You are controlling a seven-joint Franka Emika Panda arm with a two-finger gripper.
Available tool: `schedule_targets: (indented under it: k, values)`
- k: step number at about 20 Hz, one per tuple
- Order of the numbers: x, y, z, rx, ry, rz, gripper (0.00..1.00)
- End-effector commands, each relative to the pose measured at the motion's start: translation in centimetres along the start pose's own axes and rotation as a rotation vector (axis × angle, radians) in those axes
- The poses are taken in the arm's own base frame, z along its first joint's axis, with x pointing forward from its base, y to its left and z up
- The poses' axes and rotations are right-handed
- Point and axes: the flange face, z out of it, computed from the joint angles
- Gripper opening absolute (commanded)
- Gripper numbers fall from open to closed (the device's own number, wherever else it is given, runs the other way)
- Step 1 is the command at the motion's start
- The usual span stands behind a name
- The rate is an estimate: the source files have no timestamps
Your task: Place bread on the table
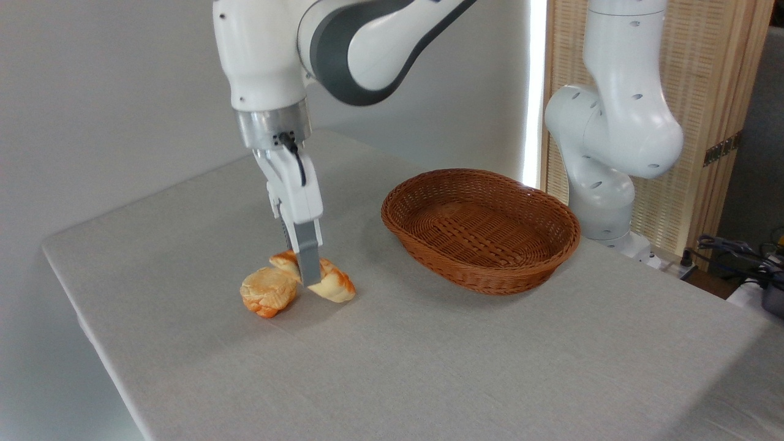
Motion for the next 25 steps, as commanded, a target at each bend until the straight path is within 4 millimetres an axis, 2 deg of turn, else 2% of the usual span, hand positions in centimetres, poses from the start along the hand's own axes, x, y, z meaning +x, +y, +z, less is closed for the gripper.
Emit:
schedule_targets:
  k: [1, 3, 6, 12, 15, 19, 23, 25]
  values:
    - [0.8, -0.9, 1.1, 0.009, -0.01, 0.027, 1.0]
    - [1.4, -1.4, 1.3, 0.031, 0.018, 0.016, 1.0]
    - [2.5, -2.6, 0.5, 0.073, 0.07, 0.005, 1.0]
    - [2.6, -2.6, 0.6, 0.071, 0.072, 0.004, 1.0]
    - [2.7, -2.7, 0.2, 0.072, 0.082, -0.09, 1.0]
    - [3.0, -2.8, -1.1, 0.051, 0.113, -0.184, 1.0]
    - [3.2, -3.3, -4.7, 0.036, 0.119, -0.228, 1.0]
    - [3.2, -3.2, -5.5, 0.018, 0.098, -0.223, 1.0]
